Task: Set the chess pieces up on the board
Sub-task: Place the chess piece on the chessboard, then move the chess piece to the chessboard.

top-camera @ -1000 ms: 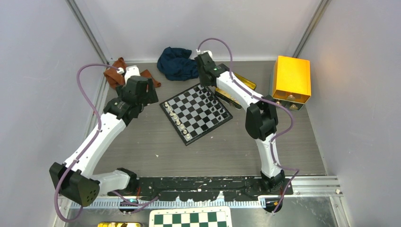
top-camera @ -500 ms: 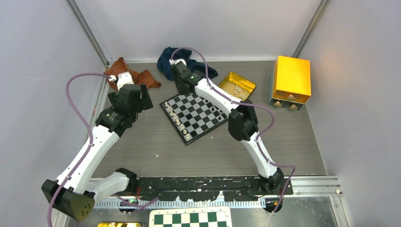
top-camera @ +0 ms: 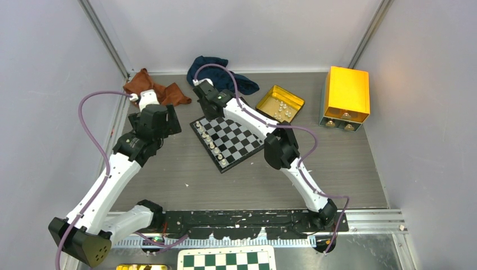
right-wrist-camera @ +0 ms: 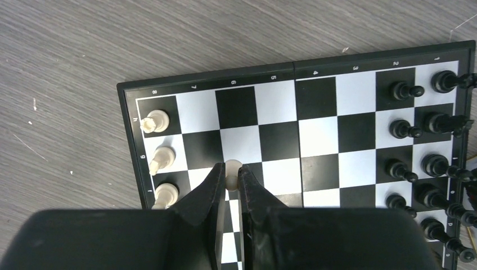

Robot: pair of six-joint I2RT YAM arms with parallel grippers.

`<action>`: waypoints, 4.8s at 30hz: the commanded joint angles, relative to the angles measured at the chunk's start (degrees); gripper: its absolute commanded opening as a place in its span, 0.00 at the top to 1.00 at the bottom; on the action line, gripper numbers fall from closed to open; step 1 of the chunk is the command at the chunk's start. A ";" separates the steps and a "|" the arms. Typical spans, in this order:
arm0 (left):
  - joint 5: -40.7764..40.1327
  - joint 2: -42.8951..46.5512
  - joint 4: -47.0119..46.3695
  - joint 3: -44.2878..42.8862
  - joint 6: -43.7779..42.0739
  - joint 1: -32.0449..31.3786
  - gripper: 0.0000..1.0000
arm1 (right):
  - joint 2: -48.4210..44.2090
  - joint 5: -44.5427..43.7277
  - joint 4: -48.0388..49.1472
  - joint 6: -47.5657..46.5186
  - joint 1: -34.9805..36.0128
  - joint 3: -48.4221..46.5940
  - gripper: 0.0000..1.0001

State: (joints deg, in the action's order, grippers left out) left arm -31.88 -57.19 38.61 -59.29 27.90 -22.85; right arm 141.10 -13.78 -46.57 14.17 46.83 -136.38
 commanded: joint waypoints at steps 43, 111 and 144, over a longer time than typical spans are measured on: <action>-1.78 -1.86 -2.31 -0.95 -3.01 -2.02 0.00 | -1.20 0.50 0.10 -0.10 0.77 -3.65 0.61; 21.39 -57.13 -0.25 -33.75 -13.40 -7.62 0.60 | -27.98 1.02 17.38 3.76 -27.84 33.89 0.62; 23.42 -61.20 0.13 -36.35 -11.74 -5.28 0.74 | -28.51 2.00 18.01 3.76 -28.24 35.32 0.62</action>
State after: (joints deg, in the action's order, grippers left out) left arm -9.69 -118.58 38.68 -93.56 15.66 -28.49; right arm 116.84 -11.86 -30.83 17.72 18.90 -100.90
